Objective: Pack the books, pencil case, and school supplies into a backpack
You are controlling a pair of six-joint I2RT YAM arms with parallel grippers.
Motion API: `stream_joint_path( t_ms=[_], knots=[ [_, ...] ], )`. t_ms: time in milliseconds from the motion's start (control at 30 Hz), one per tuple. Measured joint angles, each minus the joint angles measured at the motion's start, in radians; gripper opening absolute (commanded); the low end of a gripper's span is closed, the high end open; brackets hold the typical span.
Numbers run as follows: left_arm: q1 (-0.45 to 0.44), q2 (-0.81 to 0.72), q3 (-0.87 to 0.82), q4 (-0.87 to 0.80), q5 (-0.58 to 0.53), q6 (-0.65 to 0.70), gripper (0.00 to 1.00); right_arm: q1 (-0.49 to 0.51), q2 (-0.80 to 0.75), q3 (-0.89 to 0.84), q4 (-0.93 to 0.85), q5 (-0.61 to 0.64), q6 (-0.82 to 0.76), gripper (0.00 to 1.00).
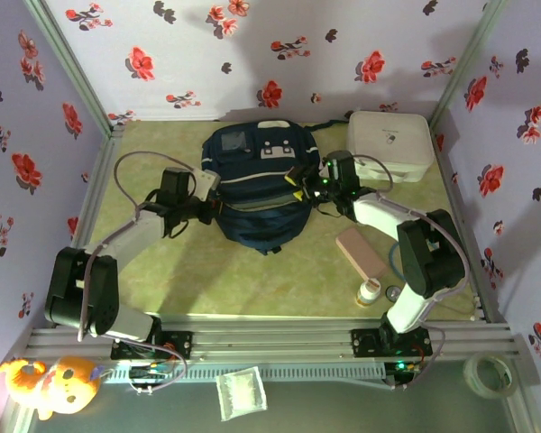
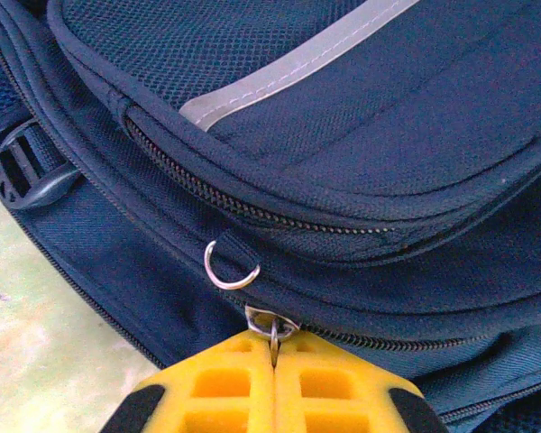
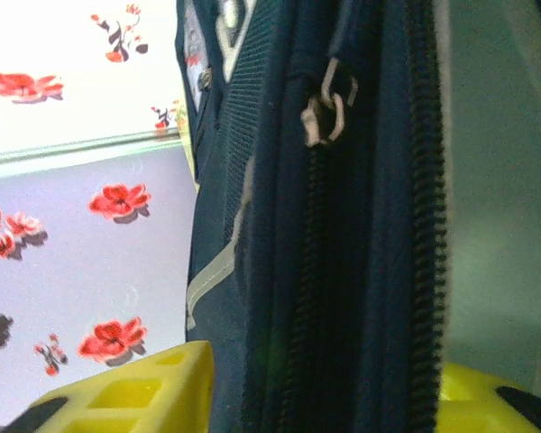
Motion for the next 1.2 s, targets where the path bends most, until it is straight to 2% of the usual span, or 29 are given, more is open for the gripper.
stream_joint_path(
  t_ms=[233,300,500,600,900,1200],
  knots=[
    [-0.010,0.000,-0.037,0.040,0.012,-0.043,0.00,0.058,-0.022,-0.063,0.030,0.067,0.082,0.45],
    [-0.011,0.000,-0.039,0.042,0.012,-0.052,0.00,0.070,-0.022,-0.063,0.036,0.075,0.097,0.40],
    [-0.013,-0.006,-0.042,0.040,-0.003,-0.052,0.00,0.072,-0.023,-0.063,0.061,0.087,0.120,0.12],
    [-0.013,-0.019,-0.042,0.021,-0.046,-0.036,0.00,0.072,-0.029,-0.063,0.062,0.089,0.120,0.08],
    [-0.005,-0.017,0.005,-0.020,-0.071,0.049,0.00,0.061,-0.040,-0.029,0.019,0.072,0.063,0.03],
    [0.047,0.081,0.092,-0.088,-0.051,0.196,0.00,0.052,-0.044,-0.022,-0.010,0.055,0.021,0.03]
  ],
)
